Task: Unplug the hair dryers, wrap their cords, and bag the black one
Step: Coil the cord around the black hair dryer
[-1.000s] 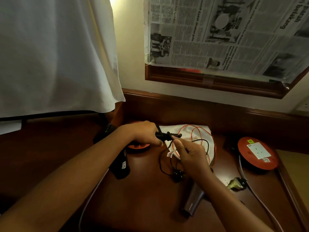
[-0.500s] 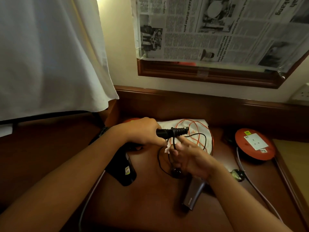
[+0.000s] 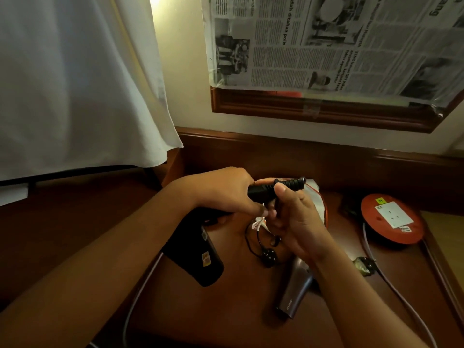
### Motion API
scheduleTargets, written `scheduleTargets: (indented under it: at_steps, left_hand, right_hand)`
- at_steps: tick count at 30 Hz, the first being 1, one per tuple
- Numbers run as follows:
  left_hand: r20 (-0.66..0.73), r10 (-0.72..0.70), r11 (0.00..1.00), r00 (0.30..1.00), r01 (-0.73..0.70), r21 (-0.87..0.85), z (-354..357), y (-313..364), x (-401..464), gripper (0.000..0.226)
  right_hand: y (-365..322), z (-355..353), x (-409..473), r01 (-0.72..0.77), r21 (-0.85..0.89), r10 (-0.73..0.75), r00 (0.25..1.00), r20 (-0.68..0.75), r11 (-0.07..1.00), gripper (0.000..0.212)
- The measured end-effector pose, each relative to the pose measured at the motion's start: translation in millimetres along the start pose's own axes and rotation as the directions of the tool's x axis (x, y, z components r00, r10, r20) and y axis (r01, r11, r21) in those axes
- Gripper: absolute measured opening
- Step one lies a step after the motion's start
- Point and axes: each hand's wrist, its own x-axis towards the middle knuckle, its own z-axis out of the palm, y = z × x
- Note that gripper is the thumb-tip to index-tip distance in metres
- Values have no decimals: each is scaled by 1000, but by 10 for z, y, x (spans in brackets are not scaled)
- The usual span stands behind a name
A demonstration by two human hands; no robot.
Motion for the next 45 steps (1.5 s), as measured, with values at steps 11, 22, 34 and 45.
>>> scheduleTargets:
  at_steps: [11,22,34,45]
  left_hand:
    - [-784,-44,985,619,-103,-136,358,-498,-262,37]
    - [-700,-412,517,583,-484,-707,1012,-1008,-219,66]
    - [-713,-447,510,540,-501,-699,1117,-808,39,89]
    - [-769,-517,575,376,-514,-637,1111,-575,-57,66]
  right_hand:
    - [-30,-6,29,105,181,-27,922,-387,978,28]
    - [92,89,63,233,342,-12,841,-541,910,33]
    - [151,-215,-90,51,346,121,882,-456,937,26]
    - [161,-363,-220,-82,320,168,953,-253,944,22]
